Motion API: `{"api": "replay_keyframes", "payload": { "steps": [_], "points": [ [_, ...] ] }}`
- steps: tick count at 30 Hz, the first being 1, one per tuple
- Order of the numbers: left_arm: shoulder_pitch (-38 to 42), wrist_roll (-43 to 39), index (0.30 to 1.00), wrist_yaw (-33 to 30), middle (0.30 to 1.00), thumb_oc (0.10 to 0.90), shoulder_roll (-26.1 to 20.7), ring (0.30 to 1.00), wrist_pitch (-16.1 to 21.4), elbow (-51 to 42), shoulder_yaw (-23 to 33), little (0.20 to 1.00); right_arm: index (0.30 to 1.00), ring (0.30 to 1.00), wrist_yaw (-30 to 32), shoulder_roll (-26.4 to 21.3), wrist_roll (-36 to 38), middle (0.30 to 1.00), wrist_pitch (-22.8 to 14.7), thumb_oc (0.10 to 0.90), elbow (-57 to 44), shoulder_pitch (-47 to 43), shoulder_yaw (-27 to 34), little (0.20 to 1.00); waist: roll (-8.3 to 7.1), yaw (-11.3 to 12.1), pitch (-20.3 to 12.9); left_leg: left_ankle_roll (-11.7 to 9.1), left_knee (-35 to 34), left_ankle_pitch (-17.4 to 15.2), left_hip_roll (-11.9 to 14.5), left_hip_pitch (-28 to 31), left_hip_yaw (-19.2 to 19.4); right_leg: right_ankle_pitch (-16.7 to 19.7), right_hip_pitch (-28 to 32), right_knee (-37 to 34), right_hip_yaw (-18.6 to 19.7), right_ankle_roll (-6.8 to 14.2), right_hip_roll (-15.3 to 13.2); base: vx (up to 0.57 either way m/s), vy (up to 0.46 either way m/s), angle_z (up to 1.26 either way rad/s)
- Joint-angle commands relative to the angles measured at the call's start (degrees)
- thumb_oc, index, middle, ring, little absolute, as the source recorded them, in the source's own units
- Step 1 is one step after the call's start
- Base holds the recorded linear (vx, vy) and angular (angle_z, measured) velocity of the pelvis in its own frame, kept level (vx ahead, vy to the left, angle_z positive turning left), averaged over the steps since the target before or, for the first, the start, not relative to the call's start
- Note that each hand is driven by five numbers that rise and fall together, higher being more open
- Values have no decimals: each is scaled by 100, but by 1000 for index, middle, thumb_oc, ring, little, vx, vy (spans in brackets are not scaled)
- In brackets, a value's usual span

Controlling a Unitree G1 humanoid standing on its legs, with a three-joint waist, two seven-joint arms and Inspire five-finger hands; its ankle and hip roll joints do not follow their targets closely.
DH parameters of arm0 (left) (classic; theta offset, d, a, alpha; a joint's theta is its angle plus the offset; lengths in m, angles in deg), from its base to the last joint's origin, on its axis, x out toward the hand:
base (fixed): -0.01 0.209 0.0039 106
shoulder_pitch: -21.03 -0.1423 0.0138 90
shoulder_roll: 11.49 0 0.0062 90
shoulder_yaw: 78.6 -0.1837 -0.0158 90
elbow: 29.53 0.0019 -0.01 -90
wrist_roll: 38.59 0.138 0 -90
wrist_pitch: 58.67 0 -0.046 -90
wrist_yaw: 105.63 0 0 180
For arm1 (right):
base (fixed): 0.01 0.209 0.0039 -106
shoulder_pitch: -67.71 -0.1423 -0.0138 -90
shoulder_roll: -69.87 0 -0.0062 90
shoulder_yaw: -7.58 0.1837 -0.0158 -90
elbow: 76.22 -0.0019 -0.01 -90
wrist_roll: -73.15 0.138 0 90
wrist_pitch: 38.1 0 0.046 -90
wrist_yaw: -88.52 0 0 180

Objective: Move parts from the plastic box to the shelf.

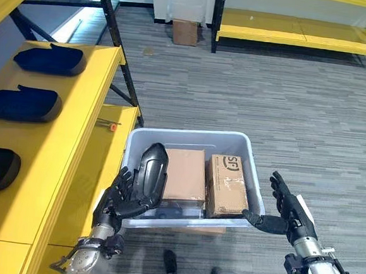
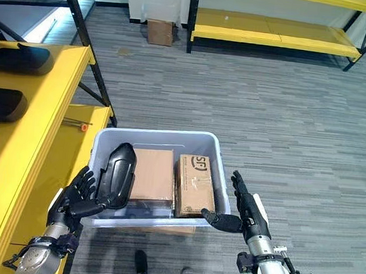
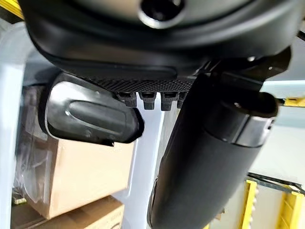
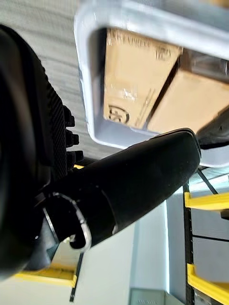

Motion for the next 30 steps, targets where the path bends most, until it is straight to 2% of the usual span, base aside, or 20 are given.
{"api": "replay_keyframes", "payload": {
  "steps": [1, 3, 5, 8, 12, 14, 15, 16, 17, 18, 19, 20, 21, 22, 23, 24, 25, 26, 30],
  "points": [
    [87, 173, 1000, 126, 1000, 900, 146, 1000, 509, -663, 218, 1000, 1000, 1000, 69, -293, 222, 1000, -496, 900, -460, -268, 231, 1000, -10, 25, -212, -355, 131, -367, 162, 298, -120, 426, 622, -919, -298, -164, 499, 45, -31, 7],
    [77, 151, 1000, 146, 1000, 900, 230, 1000, 493, -680, 186, 1000, 1000, 1000, 83, -311, 186, 1000, -487, 900, -487, -266, 213, 1000, 2, 85, -244, -373, 85, -354, 134, 344, -62, 522, 779, -1192, -414, -104, 389, 2, -18, -3],
    [21, 123, 1000, 157, 1000, 900, 280, 1000, 507, -702, 175, 1000, 1000, 1000, 69, -362, 169, 1000, -473, 900, -520, -279, 178, 1000, 20, 83, -271, -413, 42, -313, 148, 352, -23, 616, 863, -1401, -237, -109, 441, 1, -54, 0],
    [-51, 112, 1000, 165, 1000, 900, 325, 1000, 487, -738, 198, 1000, 1000, 1000, 30, -431, 207, 1000, -458, 900, -541, -250, 176, 1000, 28, 125, -310, -453, 102, -298, 152, 307, 11, 699, 977, -1629, -254, -122, 429, -12, -81, -4],
    [101, 87, 1000, 211, 1000, 900, 309, 1000, 467, -719, 82, 1000, 1000, 1000, 27, -557, 406, 1000, -433, 900, -498, -228, 257, 1000, -9, 146, -3, -633, 1165, -361, 165, -345, -103, 692, 985, -1628, -359, -248, 310, -142, -102, 13],
    [166, 65, 1000, 218, 1000, 900, 298, 1000, 486, -768, 28, 1000, 1000, 1000, 8, -644, 445, 1000, -436, 900, -508, -148, 340, 1000, -14, 122, 161, -733, 1926, -398, 357, -635, -297, 586, 904, -1459, -365, -386, 298, -134, -74, 70],
    [184, 58, 1000, 219, 1000, 900, 302, 1000, 485, -772, 14, 1000, 1000, 1000, 17, -653, 432, 1000, -436, 900, -519, -150, 340, 1000, -20, 106, 164, -728, 1923, -366, 441, -677, -298, 588, 882, -1452, -380, -397, 281, -73, 4, 53],
    [206, 51, 1000, 198, 1000, 900, 317, 1000, 467, -777, -19, 1000, 1000, 1000, 76, -657, 393, 1000, -454, 900, -535, -168, 338, 1000, -62, 49, 174, -747, 1868, -305, 840, -661, -233, 549, 871, -1390, -417, -399, 203, -16, 43, 17],
    [205, 80, 1000, 192, 1000, 900, 310, 1000, 466, -804, -15, 1000, 1000, 1000, 118, -655, 390, 1000, -464, 900, -535, -191, 335, 1000, -83, 72, 167, -754, 1742, -186, 1060, -630, -386, 523, 851, -1344, -371, -379, 158, 19, 76, -1],
    [181, 111, 1000, 171, 1000, 900, 282, 1000, 465, -843, 1, 1000, 1000, 1000, 132, -658, 375, 1000, -474, 900, -551, -200, 325, 1000, -74, 104, 138, -754, 1456, -63, 1159, -512, -700, 505, 775, -1301, -288, -358, 145, 67, 135, -11],
    [153, 192, 1000, 142, 1000, 900, 247, 1000, 451, -839, 20, 1000, 1000, 1000, 152, -724, 344, 1000, -508, 900, -555, -196, 347, 1000, 13, 77, 85, -883, 969, 143, 1368, -293, -1014, 462, 705, -1250, -178, -298, 171, 55, 104, -8],
    [150, 194, 1000, 141, 1000, 900, 252, 1000, 450, -840, 18, 1000, 1000, 1000, 153, -729, 343, 1000, -509, 900, -554, -193, 347, 1000, 21, 73, 77, -895, 897, 185, 1378, -264, -1014, 460, 698, -1244, -183, -307, 182, 108, 233, -19],
    [142, 169, 1000, 158, 1000, 900, 265, 1000, 444, -833, 21, 1000, 1000, 1000, 219, -802, 260, 1000, -531, 900, -594, -221, 442, 1000, 176, -27, 28, -1062, 355, 424, 1706, -170, -941, 375, 663, -1151, -149, -219, 96, 92, 241, -20],
    [162, 177, 1000, 138, 1000, 900, 268, 1000, 450, -830, -4, 1000, 1000, 1000, 264, -836, 204, 1000, -547, 900, -588, -205, 493, 1000, 236, -53, 40, -1124, 204, 541, 1766, -113, -818, 366, 651, -1109, -154, -173, 25, 91, 249, -14],
    [165, 178, 1000, 137, 1000, 900, 271, 1000, 451, -828, -8, 1000, 1000, 1000, 265, -838, 203, 1000, -547, 900, -590, -203, 496, 1000, 239, -43, 43, -1126, 174, 558, 1767, -91, -804, 362, 648, -1101, -145, -173, 25, 83, 276, -9],
    [193, 148, 1000, 190, 1000, 900, 250, 1000, 485, -789, -14, 1000, 1000, 1000, 296, -853, 61, 1000, -561, 900, -574, -224, 525, 1000, 387, -71, 1, -1153, -16, 407, 1718, 62, -705, 357, 570, -1038, -28, -88, -8, 77, 267, -19],
    [223, 138, 1000, 204, 1000, 900, 220, 1000, 488, -803, -25, 1000, 1000, 1000, 297, -863, 25, 1000, -560, 900, -590, -257, 543, 1000, 424, -89, -1, -1158, -5, 367, 1652, 55, -638, 387, 577, -1056, -5, -79, -50, 77, 269, -40],
    [226, 137, 1000, 205, 1000, 900, 220, 1000, 488, -801, -26, 1000, 1000, 1000, 297, -862, 24, 1000, -559, 900, -591, -258, 544, 1000, 421, -81, -2, -1154, -3, 363, 1648, 57, -628, 391, 576, -1061, 4, -76, -55, 43, 183, -39],
    [326, 171, 1000, 196, 1000, 900, 63, 1000, 584, -860, 14, 1000, 1000, 1000, 342, -882, -240, 1000, -585, 900, -686, -324, 648, 1000, 361, -119, 46, -1088, 235, 59, 1361, 13, -307, 658, 642, -1335, 113, 118, -418, 63, 236, -9]
  ]
}}
